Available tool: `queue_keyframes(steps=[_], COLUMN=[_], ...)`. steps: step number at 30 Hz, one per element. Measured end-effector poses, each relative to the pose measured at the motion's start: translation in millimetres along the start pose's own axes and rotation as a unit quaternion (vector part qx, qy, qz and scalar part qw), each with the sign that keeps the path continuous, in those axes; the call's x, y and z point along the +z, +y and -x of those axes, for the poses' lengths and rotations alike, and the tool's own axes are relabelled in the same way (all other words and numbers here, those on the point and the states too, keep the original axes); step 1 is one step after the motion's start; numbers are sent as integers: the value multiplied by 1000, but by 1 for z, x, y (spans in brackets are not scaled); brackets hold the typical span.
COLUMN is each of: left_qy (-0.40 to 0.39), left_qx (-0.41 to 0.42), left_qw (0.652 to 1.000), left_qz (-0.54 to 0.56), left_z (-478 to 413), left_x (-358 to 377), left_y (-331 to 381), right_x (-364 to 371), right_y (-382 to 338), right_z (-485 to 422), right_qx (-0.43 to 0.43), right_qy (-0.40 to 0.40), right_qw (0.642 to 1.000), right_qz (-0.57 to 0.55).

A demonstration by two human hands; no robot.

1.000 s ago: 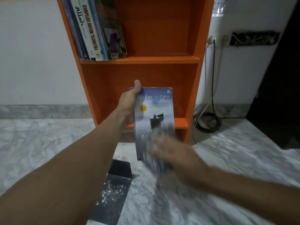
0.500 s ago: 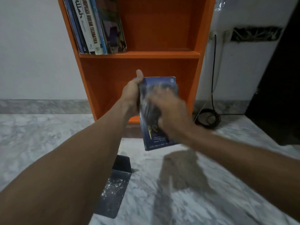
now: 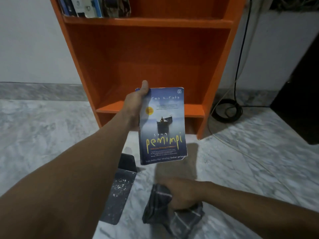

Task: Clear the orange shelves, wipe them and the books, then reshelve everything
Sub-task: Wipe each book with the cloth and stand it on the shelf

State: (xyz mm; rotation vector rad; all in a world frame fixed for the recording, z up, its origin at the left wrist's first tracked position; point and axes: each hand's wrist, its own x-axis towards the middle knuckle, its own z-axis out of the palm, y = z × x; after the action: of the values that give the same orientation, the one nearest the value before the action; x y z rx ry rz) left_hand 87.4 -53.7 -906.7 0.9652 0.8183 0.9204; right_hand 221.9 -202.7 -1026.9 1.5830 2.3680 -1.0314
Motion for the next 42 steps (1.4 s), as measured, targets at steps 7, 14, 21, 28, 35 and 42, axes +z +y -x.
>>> queue_keyframes(steps=[7,14,21,28,35,42], left_qy=[90,121,109,76,148,60], left_qx=[-4,2,17,53,175,173], left_qw=[995,991,992,995,965,950], left_qz=[-37,-62,-68,-50,-125,-253], left_z=[-38,-39,-18,13,38,72], left_x=[-30,-34,-7,24,29,13], left_y=[-43,-48,-22,23,76,108], right_x=[24,30,-59,-83,-125,-247], right_y=[47,82,62,-2,-53,-129], right_z=[-46,-53,-18,17,28,37], right_qx=[22,216,114,42,14,-64], right_qy=[95,267,367,348,357,445], right_qw=[995,919,753,783,693,688], right_qz=[24,-192,-534,-514,-626,-570])
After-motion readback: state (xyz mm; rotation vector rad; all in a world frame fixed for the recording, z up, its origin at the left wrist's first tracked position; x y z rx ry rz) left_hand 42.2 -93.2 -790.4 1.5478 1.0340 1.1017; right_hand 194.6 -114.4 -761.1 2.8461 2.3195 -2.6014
